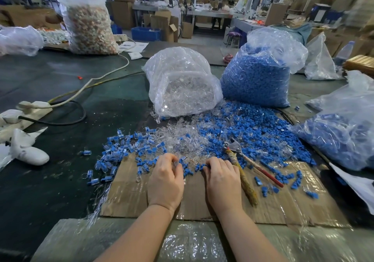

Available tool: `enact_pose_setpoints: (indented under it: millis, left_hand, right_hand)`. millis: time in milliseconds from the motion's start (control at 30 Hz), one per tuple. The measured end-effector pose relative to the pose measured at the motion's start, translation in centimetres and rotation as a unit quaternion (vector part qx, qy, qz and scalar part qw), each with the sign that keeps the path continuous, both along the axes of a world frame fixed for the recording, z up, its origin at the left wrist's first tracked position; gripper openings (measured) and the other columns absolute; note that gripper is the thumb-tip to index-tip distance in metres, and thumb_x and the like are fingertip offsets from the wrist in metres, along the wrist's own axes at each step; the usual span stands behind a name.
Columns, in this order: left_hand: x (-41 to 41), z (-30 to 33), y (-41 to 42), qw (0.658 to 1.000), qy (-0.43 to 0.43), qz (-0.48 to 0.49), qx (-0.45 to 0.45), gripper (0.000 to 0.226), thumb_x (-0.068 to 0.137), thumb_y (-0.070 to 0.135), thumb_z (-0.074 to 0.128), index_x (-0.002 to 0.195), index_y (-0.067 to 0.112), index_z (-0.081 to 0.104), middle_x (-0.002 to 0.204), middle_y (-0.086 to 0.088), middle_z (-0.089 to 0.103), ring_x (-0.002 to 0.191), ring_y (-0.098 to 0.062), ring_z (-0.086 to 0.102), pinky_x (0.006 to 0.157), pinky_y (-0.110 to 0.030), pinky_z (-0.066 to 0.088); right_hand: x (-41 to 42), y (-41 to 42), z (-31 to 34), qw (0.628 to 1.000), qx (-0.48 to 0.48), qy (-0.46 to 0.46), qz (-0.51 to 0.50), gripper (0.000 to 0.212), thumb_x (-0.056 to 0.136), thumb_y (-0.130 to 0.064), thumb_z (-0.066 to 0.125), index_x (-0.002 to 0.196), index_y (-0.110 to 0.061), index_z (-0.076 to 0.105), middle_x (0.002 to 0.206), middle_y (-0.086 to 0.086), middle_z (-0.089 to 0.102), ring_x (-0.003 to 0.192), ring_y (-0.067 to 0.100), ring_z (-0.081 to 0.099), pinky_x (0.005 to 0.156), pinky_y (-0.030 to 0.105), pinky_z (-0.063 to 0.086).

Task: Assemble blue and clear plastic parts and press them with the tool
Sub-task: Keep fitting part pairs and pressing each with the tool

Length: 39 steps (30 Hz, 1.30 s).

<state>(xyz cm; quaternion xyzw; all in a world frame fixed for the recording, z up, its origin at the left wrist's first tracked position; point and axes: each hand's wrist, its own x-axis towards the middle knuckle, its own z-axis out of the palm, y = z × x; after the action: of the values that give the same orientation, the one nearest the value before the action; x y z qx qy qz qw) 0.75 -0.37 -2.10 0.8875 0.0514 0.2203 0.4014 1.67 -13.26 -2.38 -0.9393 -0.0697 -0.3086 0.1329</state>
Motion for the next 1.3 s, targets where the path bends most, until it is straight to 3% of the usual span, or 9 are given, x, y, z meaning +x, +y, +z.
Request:
enact_pose_setpoints:
  millis: [100, 200, 300, 400, 700, 833, 1067, 1200, 1300]
  left_hand:
    - [-0.16, -0.18, 0.00, 0.995, 0.056, -0.029, 0.071, 0.004, 0.093, 0.027, 0.048, 0.094, 0.024, 0.050, 0.060, 0.008, 0.055, 0.053, -0.008, 0.053, 0.052, -0.027, 0.047]
    - [-0.10, -0.16, -0.05, 0.989, 0.054, -0.076, 0.116, 0.013, 0.095, 0.033, 0.045, 0.106, 0.028, 0.051, 0.071, 0.010, 0.060, 0.058, -0.004, 0.050, 0.057, -0.022, 0.047]
    - [0.00, -0.05, -0.11, 0.989, 0.021, -0.115, 0.093, 0.020, 0.093, 0.026, 0.052, 0.112, 0.026, 0.058, 0.093, 0.010, 0.065, 0.078, -0.002, 0.054, 0.074, -0.017, 0.046]
    - [-0.01, -0.05, -0.10, 0.990, 0.003, -0.123, 0.071, 0.026, 0.091, 0.017, 0.057, 0.116, 0.023, 0.061, 0.100, 0.008, 0.065, 0.088, -0.005, 0.057, 0.083, -0.017, 0.045]
    - [-0.37, 0.51, -0.18, 0.993, -0.015, -0.112, 0.038, 0.021, 0.086, 0.009, 0.062, 0.106, 0.010, 0.069, 0.093, 0.002, 0.066, 0.078, -0.006, 0.057, 0.076, 0.001, 0.036]
    - [-0.40, 0.58, -0.28, 0.991, -0.011, -0.128, 0.042, 0.021, 0.086, 0.007, 0.062, 0.106, 0.007, 0.069, 0.100, 0.004, 0.064, 0.084, -0.002, 0.054, 0.079, 0.007, 0.031]
    - [-0.32, 0.61, -0.17, 0.991, -0.015, -0.129, 0.021, 0.017, 0.082, 0.010, 0.068, 0.098, 0.010, 0.072, 0.092, 0.004, 0.068, 0.080, -0.002, 0.056, 0.078, 0.005, 0.034]
    - [-0.40, 0.51, -0.14, 0.989, -0.004, -0.144, -0.026, 0.033, 0.080, 0.005, 0.069, 0.111, 0.014, 0.066, 0.096, 0.010, 0.063, 0.085, 0.002, 0.061, 0.085, -0.005, 0.044]
    - [-0.26, 0.48, -0.05, 0.990, 0.000, -0.144, -0.001, 0.029, 0.079, 0.006, 0.069, 0.108, 0.014, 0.069, 0.093, 0.008, 0.065, 0.085, -0.002, 0.059, 0.086, -0.008, 0.044]
  right_hand:
    - [-0.08, 0.02, 0.10, 1.000, 0.002, -0.004, 0.006, 0.019, 0.072, -0.012, 0.078, 0.074, -0.015, 0.060, 0.067, -0.002, 0.061, 0.062, 0.022, 0.059, 0.059, 0.034, 0.047]
    - [-0.13, 0.07, 0.25, 1.000, 0.003, -0.004, 0.010, 0.018, 0.072, -0.013, 0.078, 0.074, -0.015, 0.060, 0.066, -0.002, 0.060, 0.061, 0.021, 0.058, 0.059, 0.033, 0.047]
    - [-0.14, 0.06, 0.29, 1.000, 0.007, 0.005, 0.016, 0.019, 0.072, -0.009, 0.078, 0.075, -0.014, 0.061, 0.067, -0.002, 0.061, 0.062, 0.021, 0.059, 0.059, 0.032, 0.047]
    - [-0.13, -0.05, 0.20, 0.999, 0.022, 0.023, 0.028, 0.014, 0.076, -0.009, 0.075, 0.079, -0.012, 0.062, 0.070, 0.000, 0.062, 0.065, 0.023, 0.060, 0.061, 0.034, 0.047]
    - [0.10, -0.25, -0.10, 0.998, 0.036, 0.006, 0.059, 0.025, 0.067, 0.002, 0.079, 0.086, -0.010, 0.070, 0.078, 0.003, 0.066, 0.069, 0.025, 0.062, 0.065, 0.035, 0.051]
    - [0.10, -0.36, -0.13, 0.998, 0.029, -0.002, 0.060, 0.034, 0.060, 0.007, 0.078, 0.090, -0.009, 0.072, 0.077, 0.006, 0.065, 0.068, 0.027, 0.062, 0.065, 0.037, 0.053]
    - [0.00, -0.33, 0.10, 0.997, 0.030, -0.009, 0.066, 0.032, 0.061, 0.007, 0.080, 0.088, -0.008, 0.072, 0.078, 0.004, 0.068, 0.070, 0.024, 0.065, 0.069, 0.031, 0.053]
    - [-0.03, -0.36, 0.17, 0.997, 0.037, -0.011, 0.063, 0.027, 0.060, 0.005, 0.081, 0.078, -0.010, 0.069, 0.071, 0.001, 0.067, 0.064, 0.021, 0.063, 0.068, 0.025, 0.041]
    - [-0.09, -0.36, 0.19, 0.996, 0.055, -0.011, 0.068, 0.023, 0.063, 0.002, 0.082, 0.074, -0.009, 0.066, 0.067, 0.002, 0.064, 0.060, 0.023, 0.061, 0.066, 0.026, 0.037]
